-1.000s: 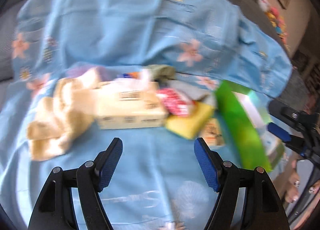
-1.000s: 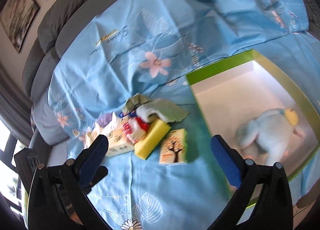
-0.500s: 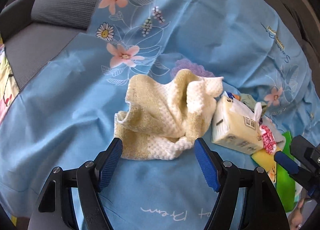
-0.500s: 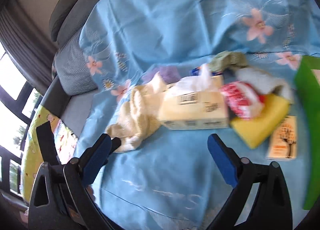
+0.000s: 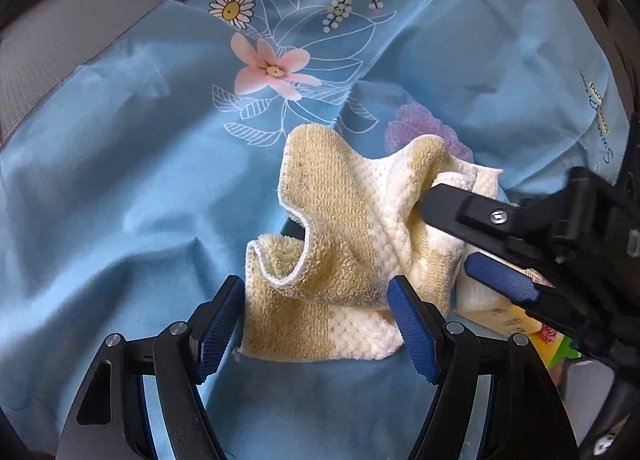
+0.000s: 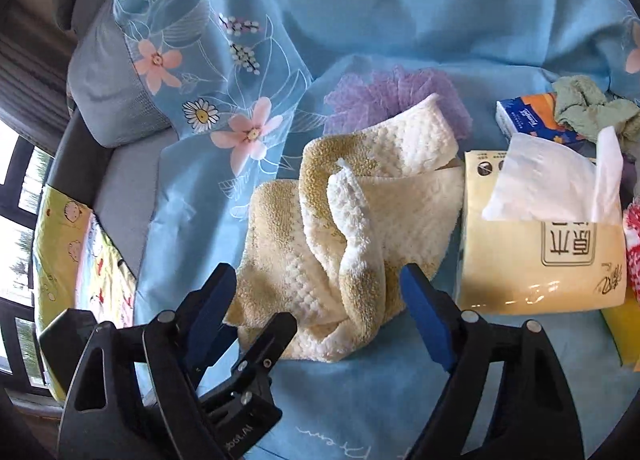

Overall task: Organize soft objects
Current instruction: 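Close the right gripper on the cream towel and lift it, then carry the towel with the right gripper over the green box, then lower the towel into the box and open the right gripper, then move the right gripper to the small tree-print tissue pack, then close the right gripper on the tissue pack and lift it, then carry the tissue pack with the right gripper over the green box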

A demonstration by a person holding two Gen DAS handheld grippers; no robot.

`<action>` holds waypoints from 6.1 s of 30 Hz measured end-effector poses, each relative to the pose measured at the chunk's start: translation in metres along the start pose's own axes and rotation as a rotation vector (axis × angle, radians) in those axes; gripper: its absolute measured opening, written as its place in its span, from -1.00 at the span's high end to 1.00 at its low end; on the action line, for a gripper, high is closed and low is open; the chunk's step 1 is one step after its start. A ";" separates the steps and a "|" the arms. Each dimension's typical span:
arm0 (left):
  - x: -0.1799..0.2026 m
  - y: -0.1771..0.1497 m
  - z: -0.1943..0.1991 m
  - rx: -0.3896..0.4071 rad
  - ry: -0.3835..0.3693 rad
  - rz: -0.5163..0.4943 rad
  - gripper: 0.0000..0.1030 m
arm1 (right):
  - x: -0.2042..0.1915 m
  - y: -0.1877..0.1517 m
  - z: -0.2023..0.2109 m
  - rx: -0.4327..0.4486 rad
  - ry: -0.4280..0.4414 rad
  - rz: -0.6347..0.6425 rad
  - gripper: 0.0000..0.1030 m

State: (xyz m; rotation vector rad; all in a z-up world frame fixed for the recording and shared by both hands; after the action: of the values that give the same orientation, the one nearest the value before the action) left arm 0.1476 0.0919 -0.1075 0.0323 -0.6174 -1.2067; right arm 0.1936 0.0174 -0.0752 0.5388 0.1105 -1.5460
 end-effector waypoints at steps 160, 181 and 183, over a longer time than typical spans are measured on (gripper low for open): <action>0.179 -0.153 0.014 -0.101 -0.200 -0.456 -0.45 | 0.217 -0.176 0.138 0.151 -0.098 -0.245 -0.19; 0.236 -0.218 -0.016 -0.242 -0.326 -0.584 0.29 | 0.245 -0.160 0.131 0.148 0.055 -0.353 0.20; 0.243 -0.216 -0.010 -0.225 -0.327 -0.606 0.29 | 0.246 -0.159 0.136 0.165 0.065 -0.365 0.20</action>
State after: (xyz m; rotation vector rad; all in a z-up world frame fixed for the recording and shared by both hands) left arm 0.0185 -0.2059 -0.0855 -0.1834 -0.7808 -1.8869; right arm 0.0158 -0.2520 -0.0945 0.7291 0.1376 -1.9047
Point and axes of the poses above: each gripper's, at about its wrist camera, not at the fingertips, and z roughly against the way its jaws point, x to its right, y to its top, the point moved 9 cm from there along -z, roughly the way its jaws point, and after that the axes turned 2 degrees about -z, right-handed, at the moved point
